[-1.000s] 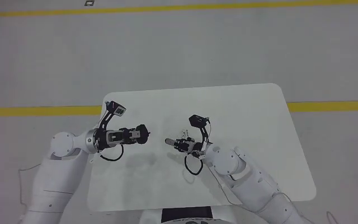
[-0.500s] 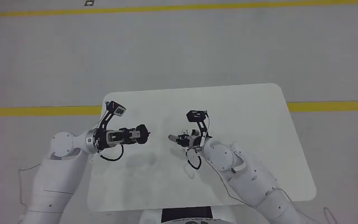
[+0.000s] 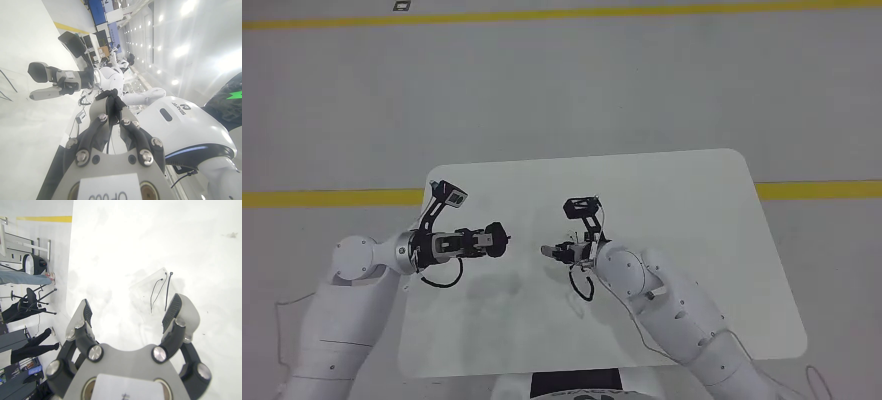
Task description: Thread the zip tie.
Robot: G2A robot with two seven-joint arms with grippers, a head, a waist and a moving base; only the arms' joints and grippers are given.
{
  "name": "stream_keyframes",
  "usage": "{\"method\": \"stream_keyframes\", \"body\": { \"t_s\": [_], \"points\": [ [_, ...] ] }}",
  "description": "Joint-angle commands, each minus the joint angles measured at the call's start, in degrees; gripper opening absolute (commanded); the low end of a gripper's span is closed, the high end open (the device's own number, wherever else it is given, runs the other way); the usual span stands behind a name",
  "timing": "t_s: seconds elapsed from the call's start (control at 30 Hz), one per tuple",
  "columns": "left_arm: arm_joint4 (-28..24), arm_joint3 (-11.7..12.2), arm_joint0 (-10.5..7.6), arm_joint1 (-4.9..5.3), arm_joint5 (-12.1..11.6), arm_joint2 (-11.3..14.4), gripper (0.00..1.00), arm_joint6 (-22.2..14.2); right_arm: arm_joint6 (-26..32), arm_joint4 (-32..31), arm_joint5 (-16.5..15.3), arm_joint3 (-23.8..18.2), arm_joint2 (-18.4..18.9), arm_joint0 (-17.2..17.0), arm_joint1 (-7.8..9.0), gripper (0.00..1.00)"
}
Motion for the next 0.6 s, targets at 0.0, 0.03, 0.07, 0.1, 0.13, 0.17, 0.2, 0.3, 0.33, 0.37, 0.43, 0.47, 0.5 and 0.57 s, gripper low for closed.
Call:
{"method": "stream_keyframes", "body": {
  "t_s": [0.0, 0.03, 0.07, 0.1, 0.13, 0.17, 0.2, 0.3, 0.33, 0.37, 0.43, 0.47, 0.5, 0.57],
  "points": [
    [0.0, 0.0, 0.0, 0.0, 0.0, 0.0, 0.0, 0.0, -0.24, -1.77, 0.05, 0.83, -0.5, -0.04, 0.05, 1.0],
    [0.0, 0.0, 0.0, 0.0, 0.0, 0.0, 0.0, 0.0, 0.0, -2.42, 0.05, 1.05, -0.77, 0.06, 0.03, 1.0],
    [0.0, 0.0, 0.0, 0.0, 0.0, 0.0, 0.0, 0.0, 0.6, -3.22, 0.05, 1.36, -1.15, 0.27, -0.01, 1.0],
    [0.0, 0.0, 0.0, 0.0, 0.0, 0.0, 0.0, 0.0, 1.43, -4.19, 0.05, 1.77, -1.64, 0.63, -0.11, 1.0],
    [0.0, 0.0, 0.0, 0.0, 0.0, 0.0, 0.0, 0.0, 1.93, -4.71, 0.05, 2.03, -1.91, 0.87, -0.23, 1.0],
    [0.0, 0.0, 0.0, 0.0, 0.0, 0.0, 0.0, 0.0, 2.5, -5.22, 0.05, 2.3, -2.31, 1.12, -0.36, 1.0],
    [0.0, 0.0, 0.0, 0.0, 0.0, 0.0, 0.0, 0.0, 3.09, -5.77, 0.05, 2.64, -2.78, 1.48, -0.56, 1.0],
    [0.0, 0.0, 0.0, 0.0, 0.0, 0.0, 0.0, 0.0, 4.4, -6.22, 0.05, 3.88, -3.59, 2.34, -1.13, 1.0],
    [0.0, 0.0, 0.0, 0.0, 0.0, 0.0, 0.0, 0.0, 4.69, -6.31, 0.05, 4.44, -3.71, 2.65, -1.31, 1.0],
    [0.0, 0.0, 0.0, 0.0, 0.0, 0.0, 0.0, 0.0, 4.89, -6.55, 0.05, 4.94, -3.85, 2.93, -1.5, 1.0],
    [0.0, 0.0, 0.0, 0.0, 0.0, 0.0, 0.0, 0.0, 4.98, -6.99, 0.05, 5.39, -4.0, 3.21, -1.72, 1.0],
    [0.0, 0.0, 0.0, 0.0, 0.0, 0.0, 0.0, 0.0, 4.98, -6.99, 0.05, 5.39, -4.0, 3.21, -1.72, 1.0],
    [0.0, 0.0, 0.0, 0.0, 0.0, 0.0, 0.0, 0.0, 4.98, -6.99, 0.05, 5.39, -4.0, 3.21, -1.72, 1.0],
    [0.0, 0.0, 0.0, 0.0, 0.0, 0.0, 0.0, 0.0, 4.98, -6.99, 0.05, 5.39, -4.0, 3.21, -1.72, 1.0]
  ]
}}
